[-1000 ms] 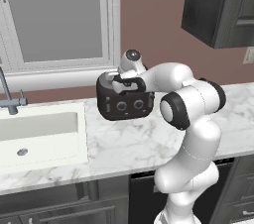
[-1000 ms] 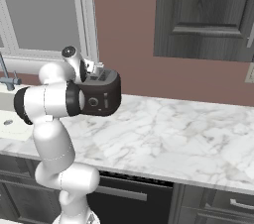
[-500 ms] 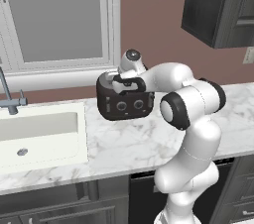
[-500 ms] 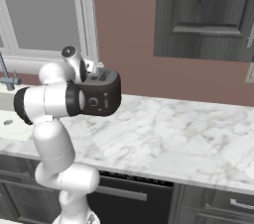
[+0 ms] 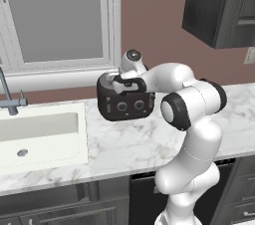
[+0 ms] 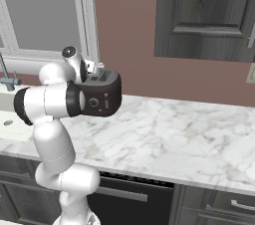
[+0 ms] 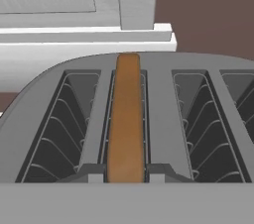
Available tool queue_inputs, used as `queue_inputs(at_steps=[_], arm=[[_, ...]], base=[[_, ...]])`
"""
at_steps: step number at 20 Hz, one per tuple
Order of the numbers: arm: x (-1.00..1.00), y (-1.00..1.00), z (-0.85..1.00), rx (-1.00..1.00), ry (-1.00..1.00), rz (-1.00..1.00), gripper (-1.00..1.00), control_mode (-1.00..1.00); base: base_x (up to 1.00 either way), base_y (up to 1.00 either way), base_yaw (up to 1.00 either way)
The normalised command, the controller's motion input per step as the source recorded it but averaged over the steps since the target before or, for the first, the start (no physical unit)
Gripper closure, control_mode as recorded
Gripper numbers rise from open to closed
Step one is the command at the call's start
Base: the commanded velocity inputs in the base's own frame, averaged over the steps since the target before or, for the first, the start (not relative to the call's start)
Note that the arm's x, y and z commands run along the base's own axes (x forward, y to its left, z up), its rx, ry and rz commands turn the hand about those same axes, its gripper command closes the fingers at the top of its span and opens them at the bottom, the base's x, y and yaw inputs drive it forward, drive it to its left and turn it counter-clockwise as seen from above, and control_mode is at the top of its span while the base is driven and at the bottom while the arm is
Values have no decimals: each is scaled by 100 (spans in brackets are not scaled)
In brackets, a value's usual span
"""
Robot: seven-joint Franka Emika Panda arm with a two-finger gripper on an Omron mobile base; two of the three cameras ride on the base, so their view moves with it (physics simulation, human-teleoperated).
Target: Start the toaster. Once the lever pops up, take the bread to the plate on the dining counter.
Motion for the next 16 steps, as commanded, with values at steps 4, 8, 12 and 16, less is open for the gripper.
queue_inputs(at_steps=[4, 8, 12, 16], arm=[[0, 0, 0, 0, 0, 0, 100, -100], [0, 0, 0, 0, 0, 0, 100, -100], [0, 0, 0, 0, 0, 0, 100, -100], [0, 0, 0, 0, 0, 0, 100, -100]], base=[[0, 0, 0], [0, 0, 0], [0, 0, 0], [0, 0, 0]])
